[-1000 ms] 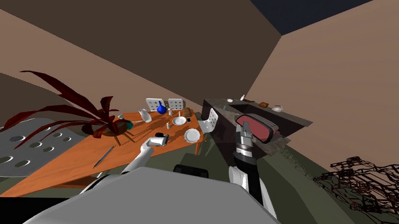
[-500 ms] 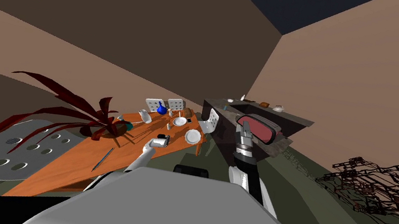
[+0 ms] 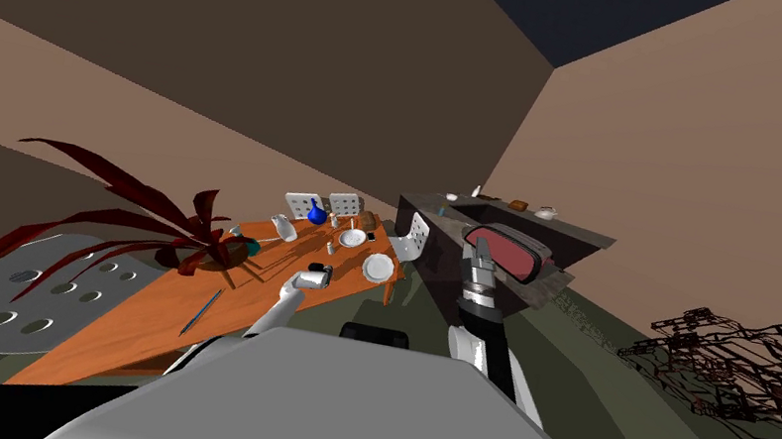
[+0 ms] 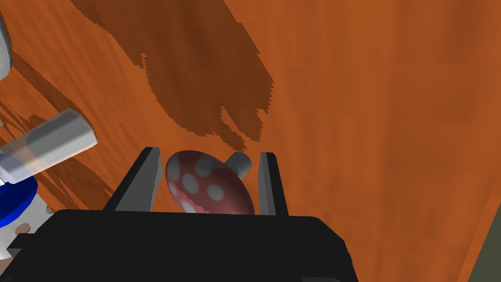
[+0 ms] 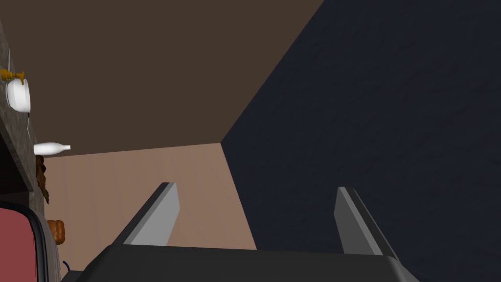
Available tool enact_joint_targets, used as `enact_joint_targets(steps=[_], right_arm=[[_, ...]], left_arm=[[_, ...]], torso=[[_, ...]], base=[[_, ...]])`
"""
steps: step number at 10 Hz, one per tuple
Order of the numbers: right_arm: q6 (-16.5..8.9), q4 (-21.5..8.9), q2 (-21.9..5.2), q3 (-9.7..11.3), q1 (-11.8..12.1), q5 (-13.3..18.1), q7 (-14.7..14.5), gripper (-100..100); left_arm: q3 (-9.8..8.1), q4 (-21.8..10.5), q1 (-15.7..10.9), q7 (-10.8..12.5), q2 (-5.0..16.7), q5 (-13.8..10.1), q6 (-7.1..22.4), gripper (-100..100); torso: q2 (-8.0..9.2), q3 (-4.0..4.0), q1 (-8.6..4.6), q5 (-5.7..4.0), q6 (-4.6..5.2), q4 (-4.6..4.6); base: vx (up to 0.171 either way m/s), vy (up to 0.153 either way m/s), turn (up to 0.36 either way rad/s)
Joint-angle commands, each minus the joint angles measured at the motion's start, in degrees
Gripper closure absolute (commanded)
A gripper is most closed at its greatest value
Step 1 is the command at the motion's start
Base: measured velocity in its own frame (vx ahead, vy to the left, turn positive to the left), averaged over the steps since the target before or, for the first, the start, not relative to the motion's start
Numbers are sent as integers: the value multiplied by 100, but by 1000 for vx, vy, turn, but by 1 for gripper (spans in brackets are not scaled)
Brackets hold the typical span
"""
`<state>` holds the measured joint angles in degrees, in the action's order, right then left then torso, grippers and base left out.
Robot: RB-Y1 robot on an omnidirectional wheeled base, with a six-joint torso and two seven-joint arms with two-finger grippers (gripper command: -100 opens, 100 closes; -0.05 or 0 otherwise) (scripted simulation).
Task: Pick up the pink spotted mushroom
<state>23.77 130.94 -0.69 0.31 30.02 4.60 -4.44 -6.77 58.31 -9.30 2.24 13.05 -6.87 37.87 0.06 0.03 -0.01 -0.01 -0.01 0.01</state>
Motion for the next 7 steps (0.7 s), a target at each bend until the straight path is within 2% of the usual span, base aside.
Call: enact_joint_targets(steps=[1, 2, 5, 6, 7], right_arm=[[0, 0, 0, 0, 0, 0, 0, 0], [0, 0, 0, 0, 0, 0, 0, 0], [0, 0, 1, 0, 0, 0, 0, 0], [0, 0, 0, 0, 0, 0, 0, 0], [0, 0, 0, 0, 0, 0, 0, 0]], left_arm=[[0, 0, 0, 0, 0, 0, 0, 0], [-73, 158, 37, -86, 0, -30, 129, 100], [-263, 474, 108, -312, -5, -106, 393, 100], [-232, 397, 90, -267, -8, -89, 321, 100], [-238, 411, 94, -278, -10, -89, 344, 0]], torso=[[0, 0, 0, 0, 0, 0], [0, 0, 0, 0, 0, 0], [16, 8, -19, -4, -1, 2], [15, 9, -17, -4, 0, 3], [9, 5, -9, -2, 1, 2]], base=[[0, 0, 0], [-21, -22, 2], [-34, -40, 6], [-12, -12, 3], [0, 0, 0]])
